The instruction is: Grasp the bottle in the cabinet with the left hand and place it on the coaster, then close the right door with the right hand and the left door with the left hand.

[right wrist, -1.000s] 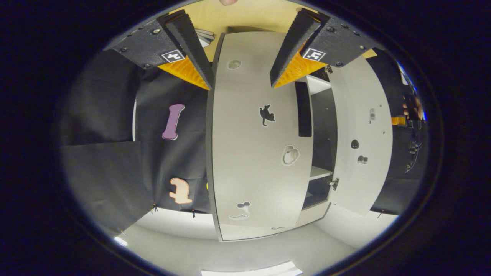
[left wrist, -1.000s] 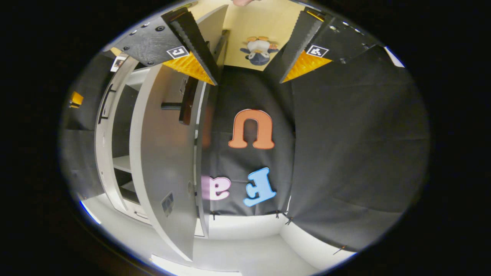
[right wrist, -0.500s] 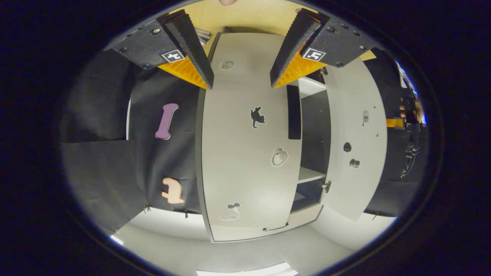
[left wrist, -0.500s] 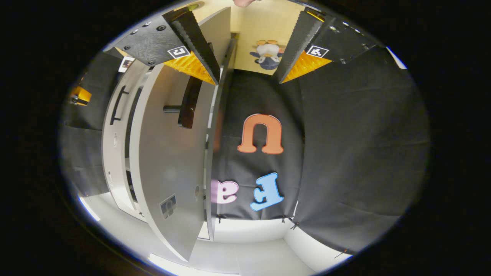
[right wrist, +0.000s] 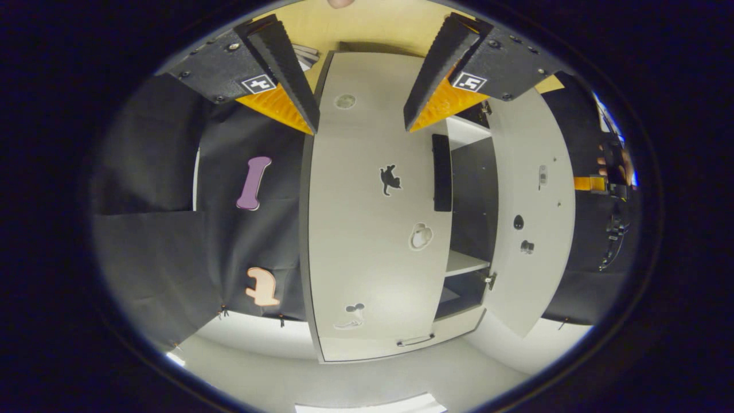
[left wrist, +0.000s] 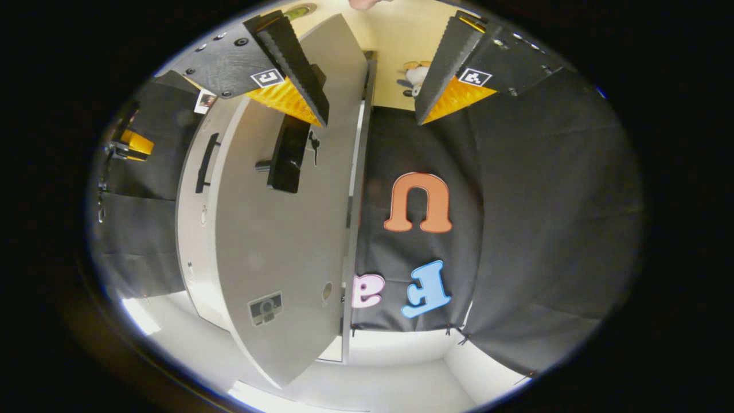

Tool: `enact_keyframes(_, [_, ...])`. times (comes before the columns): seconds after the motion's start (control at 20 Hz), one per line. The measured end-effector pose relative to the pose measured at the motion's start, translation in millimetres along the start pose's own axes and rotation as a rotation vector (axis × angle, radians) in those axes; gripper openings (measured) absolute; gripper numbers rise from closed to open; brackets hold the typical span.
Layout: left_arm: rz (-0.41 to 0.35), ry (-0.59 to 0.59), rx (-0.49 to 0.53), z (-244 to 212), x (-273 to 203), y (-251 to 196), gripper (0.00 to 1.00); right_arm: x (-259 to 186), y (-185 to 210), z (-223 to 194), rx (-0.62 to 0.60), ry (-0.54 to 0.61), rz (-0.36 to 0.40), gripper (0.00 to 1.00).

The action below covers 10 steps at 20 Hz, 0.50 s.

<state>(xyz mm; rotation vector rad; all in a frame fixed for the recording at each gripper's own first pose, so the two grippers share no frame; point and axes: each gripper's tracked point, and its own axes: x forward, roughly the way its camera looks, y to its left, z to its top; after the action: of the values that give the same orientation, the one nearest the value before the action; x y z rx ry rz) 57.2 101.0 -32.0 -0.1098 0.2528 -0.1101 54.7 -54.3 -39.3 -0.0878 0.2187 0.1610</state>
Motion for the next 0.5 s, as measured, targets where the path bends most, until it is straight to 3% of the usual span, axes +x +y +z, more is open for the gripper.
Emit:
enact_keyframes(0.25, [-0.047,-0.002,-0.02,-3,5,-21,0.97,-6,-7,-7,-0.007,0.014,-0.012,0.96])
enact_keyframes(0.5, [-0.033,-0.009,0.078,-4,16,-35,1.0,-11,-19,-10,0.005,0.021,-0.033,0.96])
